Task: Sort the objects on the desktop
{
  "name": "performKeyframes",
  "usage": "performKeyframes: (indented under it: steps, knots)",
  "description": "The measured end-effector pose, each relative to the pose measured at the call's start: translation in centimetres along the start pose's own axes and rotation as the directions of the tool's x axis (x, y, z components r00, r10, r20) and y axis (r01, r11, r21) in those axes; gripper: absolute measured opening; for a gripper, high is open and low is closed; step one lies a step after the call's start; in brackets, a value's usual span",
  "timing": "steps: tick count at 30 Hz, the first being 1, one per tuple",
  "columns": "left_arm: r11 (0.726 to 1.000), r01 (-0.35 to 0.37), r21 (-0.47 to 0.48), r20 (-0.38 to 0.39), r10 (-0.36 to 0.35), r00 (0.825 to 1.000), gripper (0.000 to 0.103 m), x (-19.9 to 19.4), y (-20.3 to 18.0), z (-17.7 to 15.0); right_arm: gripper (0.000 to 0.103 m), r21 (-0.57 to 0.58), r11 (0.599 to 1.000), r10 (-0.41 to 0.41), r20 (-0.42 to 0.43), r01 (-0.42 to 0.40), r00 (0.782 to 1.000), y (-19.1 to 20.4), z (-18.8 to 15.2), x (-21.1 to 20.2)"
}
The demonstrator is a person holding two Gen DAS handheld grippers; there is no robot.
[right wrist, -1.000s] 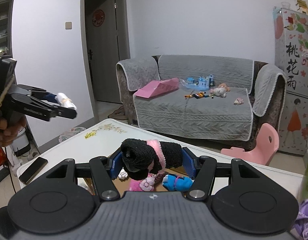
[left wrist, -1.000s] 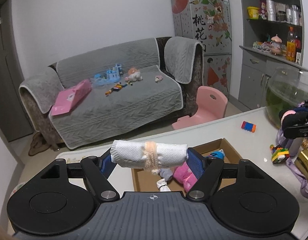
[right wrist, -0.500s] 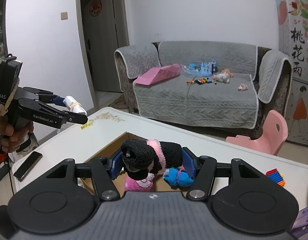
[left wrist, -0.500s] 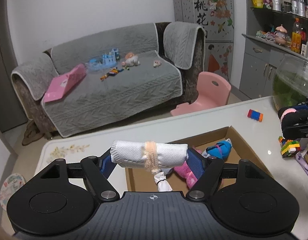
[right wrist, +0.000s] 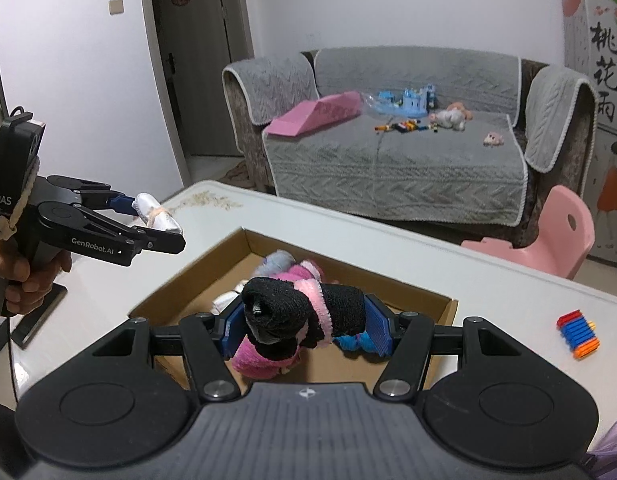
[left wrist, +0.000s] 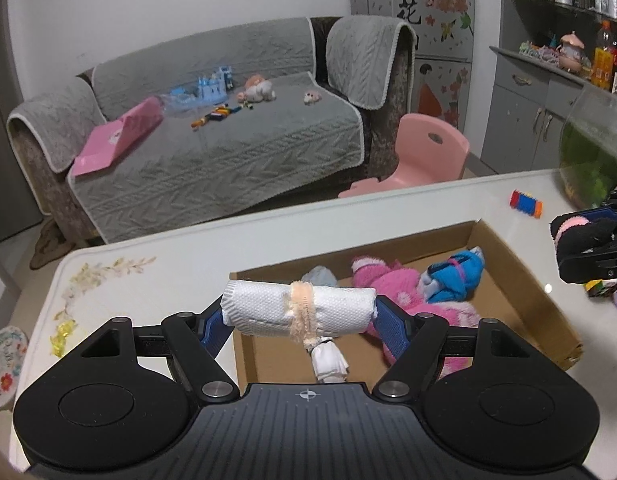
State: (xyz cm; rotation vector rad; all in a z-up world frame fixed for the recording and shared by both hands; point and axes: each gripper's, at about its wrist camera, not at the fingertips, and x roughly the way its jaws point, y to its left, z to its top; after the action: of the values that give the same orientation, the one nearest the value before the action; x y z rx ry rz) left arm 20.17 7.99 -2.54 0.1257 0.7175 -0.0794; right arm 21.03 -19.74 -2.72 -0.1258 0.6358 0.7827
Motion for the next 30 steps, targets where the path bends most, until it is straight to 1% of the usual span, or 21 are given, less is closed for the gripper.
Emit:
performKeyframes:
  steps: [8,11,14,16,19,23,26,30]
  knots:
    - [1.0,0.0,0.031,-0.029,0.001,1.0,0.078,3.3,-0.4,-2.2,0.057,-0.008,1.0,-0.005,-0.056,0.004,0.998,-0.7,-1.4,2.3]
    - [0.999,-0.001,0.053,-0.035,0.002,0.999,0.078,4.1,-0.6,-2.9,0.057,-0.033,0.999,0.003,-0.058,-0.005,0.998,-0.7,-2.0,2.7]
    - [0.996,-0.001,0.084,-0.041,0.005,0.999,0.078,4.9,-1.0,-3.7,0.057,-0.083,0.997,0.0,-0.048,-0.004,0.999,-0.3,-2.6,2.8]
    - [0.996,0.008,0.085,-0.048,-0.004,0.999,0.078,5.4,-1.2,-4.3,0.057,-0.121,0.993,-0.008,-0.034,0.004,0.999,0.1,-2.9,2.6]
    - [0.997,0.014,0.081,-0.054,-0.009,0.998,0.078,6.0,-1.0,-4.8,0.057,-0.19,0.981,-0.035,-0.005,0.034,0.999,0.8,-3.2,2.3]
    - [0.997,0.019,0.069,-0.064,-0.014,0.998,0.078,6.6,-0.9,-5.2,0.057,-0.245,0.966,-0.069,0.036,0.076,0.997,1.4,-3.6,1.9]
    - [0.997,0.017,0.08,-0.067,-0.011,0.998,0.078,6.9,-1.0,-5.5,0.057,-0.27,0.959,-0.078,0.048,0.089,0.996,1.6,-3.8,1.9]
    - [0.996,0.022,0.091,-0.067,-0.016,0.998,0.078,7.3,-1.2,-5.8,0.057,-0.28,0.957,-0.065,0.059,0.079,0.996,1.6,-3.9,1.8]
